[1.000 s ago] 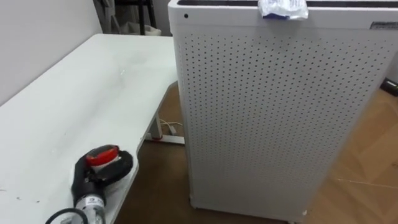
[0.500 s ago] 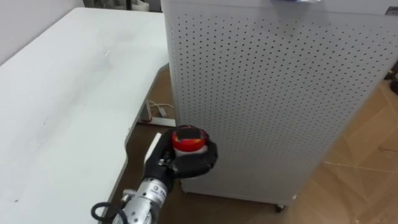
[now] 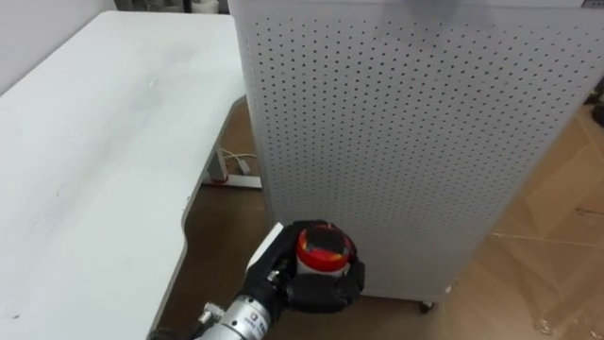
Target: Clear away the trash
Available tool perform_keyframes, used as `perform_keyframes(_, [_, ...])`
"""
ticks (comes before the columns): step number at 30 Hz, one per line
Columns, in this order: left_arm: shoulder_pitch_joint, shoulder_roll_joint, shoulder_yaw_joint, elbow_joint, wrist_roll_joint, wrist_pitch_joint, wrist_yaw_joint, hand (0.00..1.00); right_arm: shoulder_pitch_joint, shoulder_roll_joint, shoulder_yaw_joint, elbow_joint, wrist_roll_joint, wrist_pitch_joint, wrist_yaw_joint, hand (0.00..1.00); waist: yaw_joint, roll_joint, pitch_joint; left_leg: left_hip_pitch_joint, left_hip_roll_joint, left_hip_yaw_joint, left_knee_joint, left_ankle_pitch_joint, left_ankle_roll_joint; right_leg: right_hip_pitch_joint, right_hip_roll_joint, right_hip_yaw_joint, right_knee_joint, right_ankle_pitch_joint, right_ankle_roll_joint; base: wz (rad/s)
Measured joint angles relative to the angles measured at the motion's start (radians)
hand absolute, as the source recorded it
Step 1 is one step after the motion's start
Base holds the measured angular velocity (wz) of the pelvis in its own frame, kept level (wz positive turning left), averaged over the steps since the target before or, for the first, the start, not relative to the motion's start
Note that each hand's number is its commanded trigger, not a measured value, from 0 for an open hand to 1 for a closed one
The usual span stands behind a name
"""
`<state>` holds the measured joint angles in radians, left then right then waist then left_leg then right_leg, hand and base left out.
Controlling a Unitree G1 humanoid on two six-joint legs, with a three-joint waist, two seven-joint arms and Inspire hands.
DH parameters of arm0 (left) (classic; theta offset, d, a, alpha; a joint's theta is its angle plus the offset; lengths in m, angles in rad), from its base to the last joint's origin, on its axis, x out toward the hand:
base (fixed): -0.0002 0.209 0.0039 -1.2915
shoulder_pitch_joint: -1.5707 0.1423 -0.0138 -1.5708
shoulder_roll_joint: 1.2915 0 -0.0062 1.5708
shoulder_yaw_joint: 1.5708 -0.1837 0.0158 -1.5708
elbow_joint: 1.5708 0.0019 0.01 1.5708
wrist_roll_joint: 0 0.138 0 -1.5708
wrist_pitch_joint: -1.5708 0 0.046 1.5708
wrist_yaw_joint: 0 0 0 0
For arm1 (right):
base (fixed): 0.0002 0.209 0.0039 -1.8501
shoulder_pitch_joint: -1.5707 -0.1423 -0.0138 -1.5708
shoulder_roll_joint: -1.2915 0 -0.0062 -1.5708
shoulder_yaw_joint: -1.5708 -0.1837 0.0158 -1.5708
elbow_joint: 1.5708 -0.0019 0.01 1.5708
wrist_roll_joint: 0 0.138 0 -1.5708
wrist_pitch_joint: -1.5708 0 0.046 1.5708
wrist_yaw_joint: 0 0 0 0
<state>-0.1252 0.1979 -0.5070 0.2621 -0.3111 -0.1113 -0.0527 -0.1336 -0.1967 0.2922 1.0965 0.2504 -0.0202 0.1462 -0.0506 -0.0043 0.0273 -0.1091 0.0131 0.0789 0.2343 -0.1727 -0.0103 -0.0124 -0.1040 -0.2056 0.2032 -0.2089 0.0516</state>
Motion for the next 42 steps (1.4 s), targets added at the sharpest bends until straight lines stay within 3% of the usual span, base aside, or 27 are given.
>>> perform_keyframes(5, [0.009,-0.007,-0.007,0.030,0.002,-0.005,-0.014,1.00,-0.026,0.006,0.000,-0.010,0.020,-0.014,-0.015,1.00,0.002,0.001,0.0002,-0.032,0.000,0.000,0.003,0.000,0.000,-0.031,0.000,0.001,0.003,0.000,0.000,0.00])
perform_keyframes(9, [0.024,-0.011,-0.013,0.142,0.019,-0.014,-0.018,1.00,-0.026,0.008,0.000,-0.010,0.024,-0.016,-0.023,1.00,-0.001,0.009,0.0005,-0.048,0.000,0.000,0.005,0.000,0.000,-0.048,0.000,0.000,0.008,0.000,0.000,0.00])
perform_keyframes(18, [0.036,-0.017,-0.026,0.256,0.089,-0.016,-0.025,0.98,-0.040,0.010,-0.001,-0.001,0.025,-0.024,-0.030,1.00,0.004,0.026,-0.0002,-0.092,0.005,0.005,0.005,0.000,0.000,-0.119,0.001,0.014,0.038,0.000,0.000,-0.05])
perform_keyframes(20, [0.036,-0.021,-0.028,0.272,0.089,-0.016,-0.026,0.57,-0.041,0.010,-0.001,0.000,0.025,-0.027,-0.036,1.00,0.004,0.027,-0.0007,-0.099,0.006,0.010,0.005,0.000,0.000,-0.126,0.001,0.015,0.037,0.000,0.000,-0.09])
perform_keyframes(21, [0.036,-0.022,-0.028,0.274,0.089,-0.016,-0.026,0.00,-0.041,0.009,-0.001,0.001,0.025,-0.034,-0.038,1.00,0.002,0.028,-0.0010,-0.106,0.006,0.010,0.005,0.000,0.000,-0.134,0.001,0.016,0.038,0.000,0.000,-0.06])
perform_keyframes(26, [0.038,-0.019,-0.050,0.273,0.087,-0.021,-0.029,0.00,-0.041,0.006,-0.001,0.003,0.028,-0.037,-0.041,1.00,0.004,0.028,-0.0009,-0.110,0.008,0.004,0.004,0.000,0.000,-0.151,0.001,0.015,0.050,0.000,0.000,-0.08])
perform_keyframes(28, [0.037,-0.021,-0.060,0.273,0.087,-0.021,-0.031,0.00,-0.043,0.008,0.000,0.010,0.028,-0.047,-0.044,1.00,0.003,0.032,0.0004,-0.105,0.011,-0.019,0.001,0.001,0.000,-0.170,0.001,0.011,0.085,-0.001,-0.001,-0.14])
perform_keyframes(29, [0.033,-0.025,-0.071,0.278,0.087,-0.023,-0.034,0.00,-0.052,0.010,0.000,0.027,0.028,-0.055,-0.046,1.00,0.006,0.047,0.0099,-0.095,0.028,-0.109,-0.001,0.001,-0.002,-0.229,0.006,0.008,0.172,-0.024,-0.007,-0.58])
perform_keyframes(30, [0.035,-0.024,-0.067,0.284,0.086,-0.029,-0.036,0.00,-0.065,0.019,0.002,0.030,0.026,-0.058,-0.050,1.00,0.020,0.046,0.0109,-0.096,0.032,-0.170,0.003,0.000,-0.004,-0.286,0.016,0.032,0.115,0.005,-0.040,-0.70])
perform_keyframes(31, [0.034,-0.024,-0.061,0.288,0.086,-0.031,-0.038,0.00,-0.071,0.023,0.003,0.030,0.025,-0.064,-0.051,1.00,0.021,0.043,0.0098,-0.101,0.027,-0.166,0.007,-0.003,-0.012,-0.302,0.015,0.035,0.075,0.082,-0.048,-0.42])
perform_keyframes(32, [0.033,-0.035,-0.053,0.299,0.088,-0.029,-0.042,0.00,-0.070,0.020,0.001,0.031,0.025,-0.080,-0.061,1.00,-0.008,0.065,0.0102,-0.108,0.034,-0.144,0.005,-0.008,-0.023,-0.293,0.016,0.007,0.082,0.086,-0.052,0.04])
perform_keyframes(33, [0.030,-0.047,-0.050,0.298,0.088,-0.031,-0.046,0.00,-0.069,0.020,0.000,0.036,0.028,-0.081,-0.065,1.00,-0.024,0.071,0.0123,-0.106,0.038,-0.103,0.001,-0.007,-0.024,-0.294,0.019,-0.002,0.093,0.085,-0.053,0.23])
perform_keyframes(35, [0.021,-0.054,-0.053,0.295,0.088,-0.041,-0.049,0.00,-0.069,0.029,0.000,0.038,0.028,-0.081,-0.071,1.00,-0.031,0.066,0.0141,-0.101,0.047,-0.064,0.001,-0.005,-0.027,-0.293,0.025,0.002,0.108,0.085,-0.053,0.12])
perform_keyframes(42, [0.009,-0.058,-0.071,0.287,0.086,-0.049,-0.051,0.00,-0.069,0.033,0.015,0.040,0.028,-0.087,-0.091,1.00,-0.030,0.049,0.0139,-0.087,0.032,-0.048,0.002,-0.005,-0.026,-0.275,0.017,-0.013,0.104,0.078,-0.048,0.09])
